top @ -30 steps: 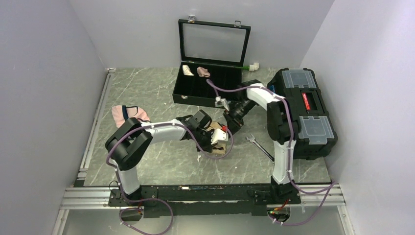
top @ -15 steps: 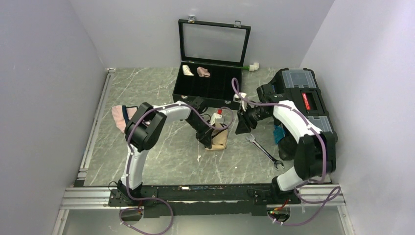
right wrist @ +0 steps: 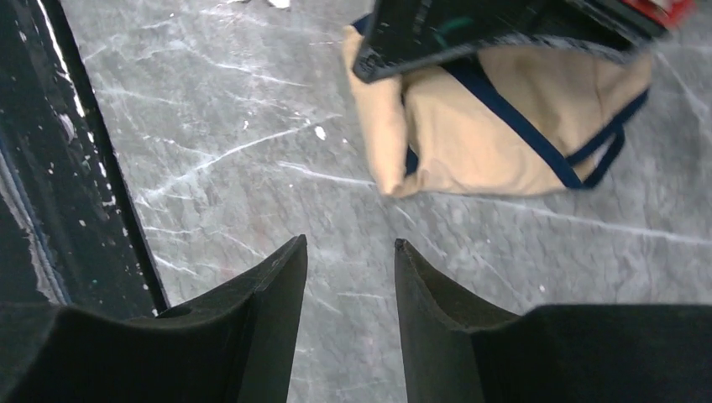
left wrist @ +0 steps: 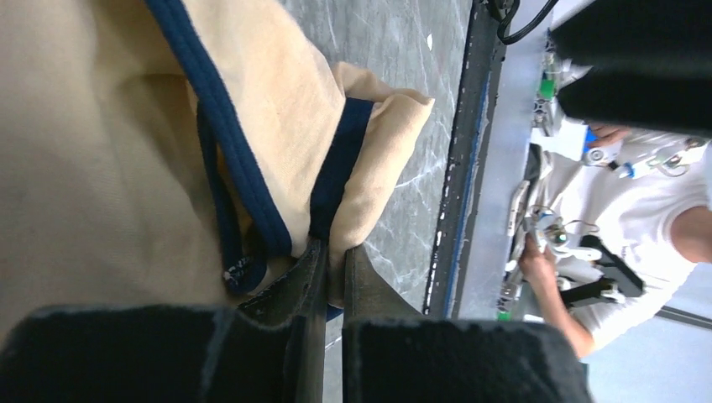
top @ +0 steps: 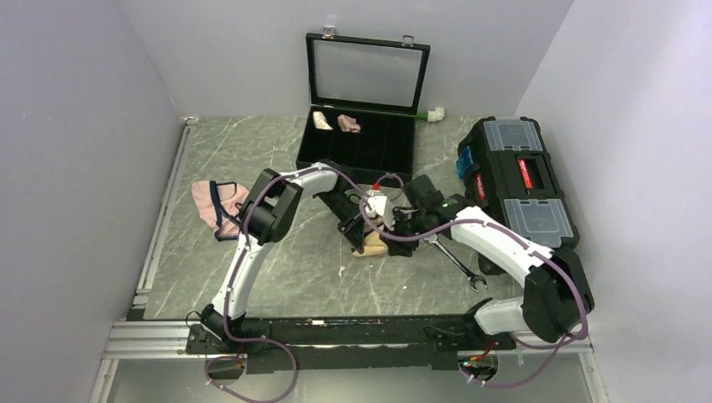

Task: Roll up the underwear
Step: Roll the underwear to the center of the board.

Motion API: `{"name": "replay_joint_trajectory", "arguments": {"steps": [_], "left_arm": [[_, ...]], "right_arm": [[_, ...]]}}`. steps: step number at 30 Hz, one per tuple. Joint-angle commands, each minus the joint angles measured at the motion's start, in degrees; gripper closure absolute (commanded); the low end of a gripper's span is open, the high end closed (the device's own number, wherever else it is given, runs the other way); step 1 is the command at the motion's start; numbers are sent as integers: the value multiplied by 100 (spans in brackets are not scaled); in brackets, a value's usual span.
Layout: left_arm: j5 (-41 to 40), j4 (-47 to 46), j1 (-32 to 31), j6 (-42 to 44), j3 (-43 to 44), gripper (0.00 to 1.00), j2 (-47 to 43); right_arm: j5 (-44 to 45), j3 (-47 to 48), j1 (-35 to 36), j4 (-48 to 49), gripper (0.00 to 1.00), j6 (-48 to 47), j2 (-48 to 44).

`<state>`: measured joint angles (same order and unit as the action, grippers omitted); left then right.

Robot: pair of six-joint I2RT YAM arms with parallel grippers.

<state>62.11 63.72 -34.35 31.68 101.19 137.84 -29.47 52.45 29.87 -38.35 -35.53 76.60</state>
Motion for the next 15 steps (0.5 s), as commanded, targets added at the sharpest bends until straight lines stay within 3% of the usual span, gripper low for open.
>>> {"name": "replay_joint_trajectory", "arguments": {"steps": [1,15], "left_arm": [[-337,382,-41,50,408,100,524],[-159,938,-39,-263,906,100,974]], "right_arm": [[1020,-60,663,562,55,-259,-29],[2392,-58,1904,1279,56,-604,1092]]}}
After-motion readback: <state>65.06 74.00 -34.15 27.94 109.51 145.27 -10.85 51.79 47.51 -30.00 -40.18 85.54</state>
